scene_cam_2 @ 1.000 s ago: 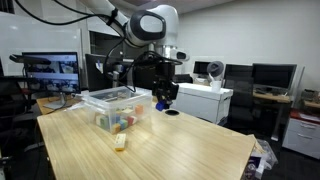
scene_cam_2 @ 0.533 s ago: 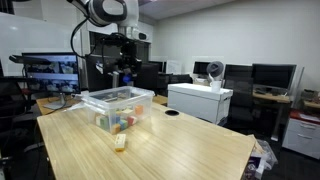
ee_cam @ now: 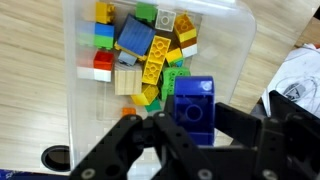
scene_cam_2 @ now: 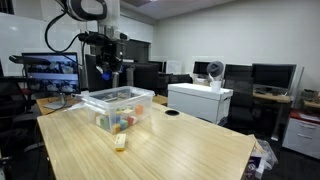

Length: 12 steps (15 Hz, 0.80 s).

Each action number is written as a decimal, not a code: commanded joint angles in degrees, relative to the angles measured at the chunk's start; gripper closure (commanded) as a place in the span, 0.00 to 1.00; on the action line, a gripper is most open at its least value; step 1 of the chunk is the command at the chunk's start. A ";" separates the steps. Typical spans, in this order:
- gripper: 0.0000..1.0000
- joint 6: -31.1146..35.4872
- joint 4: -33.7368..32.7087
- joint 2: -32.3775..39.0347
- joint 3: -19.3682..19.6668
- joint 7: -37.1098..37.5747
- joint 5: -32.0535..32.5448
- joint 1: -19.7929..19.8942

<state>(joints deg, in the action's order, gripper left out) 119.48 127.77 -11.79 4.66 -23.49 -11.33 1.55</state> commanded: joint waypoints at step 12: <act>0.00 6.72 0.67 9.63 10.15 4.18 16.04 10.54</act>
<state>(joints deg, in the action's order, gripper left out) 124.32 128.16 -4.63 13.81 -22.34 0.59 9.65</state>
